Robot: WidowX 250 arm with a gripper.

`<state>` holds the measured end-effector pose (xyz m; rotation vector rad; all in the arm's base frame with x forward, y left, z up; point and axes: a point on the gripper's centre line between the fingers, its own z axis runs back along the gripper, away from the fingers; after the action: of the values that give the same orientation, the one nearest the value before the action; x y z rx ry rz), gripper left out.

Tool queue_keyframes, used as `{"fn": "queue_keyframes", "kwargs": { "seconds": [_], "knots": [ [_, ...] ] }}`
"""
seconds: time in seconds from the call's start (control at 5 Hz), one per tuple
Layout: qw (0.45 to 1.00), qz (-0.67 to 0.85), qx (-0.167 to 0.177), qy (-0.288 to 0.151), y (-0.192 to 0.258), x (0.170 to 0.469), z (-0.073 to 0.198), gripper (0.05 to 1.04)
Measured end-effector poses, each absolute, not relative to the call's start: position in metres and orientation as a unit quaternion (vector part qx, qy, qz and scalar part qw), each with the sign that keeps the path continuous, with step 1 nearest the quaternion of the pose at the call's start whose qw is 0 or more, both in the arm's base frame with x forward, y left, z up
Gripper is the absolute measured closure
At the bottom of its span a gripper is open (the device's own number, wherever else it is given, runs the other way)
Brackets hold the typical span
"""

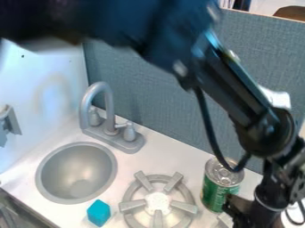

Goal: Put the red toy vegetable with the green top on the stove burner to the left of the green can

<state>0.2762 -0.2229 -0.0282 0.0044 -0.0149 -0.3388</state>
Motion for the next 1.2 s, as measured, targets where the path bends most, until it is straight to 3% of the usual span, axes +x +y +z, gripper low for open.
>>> {"fn": "queue_keyframes", "kwargs": {
  "seconds": [0.2, 0.4, 0.6, 0.8, 1.2],
  "knots": [
    [0.986, -0.162, -0.02, -0.037, -0.209, 0.257, -0.002, 0.761],
    [0.989, -0.144, -0.002, -0.043, -0.186, 0.238, 0.011, 0.761],
    [0.992, -0.125, 0.005, -0.021, -0.169, 0.221, 0.019, 0.761],
    [0.998, -0.065, -0.004, -0.024, -0.138, 0.226, 0.034, 0.761],
    [0.999, 0.029, 0.006, -0.02, -0.085, 0.273, 0.021, 0.761]
  ]
}}
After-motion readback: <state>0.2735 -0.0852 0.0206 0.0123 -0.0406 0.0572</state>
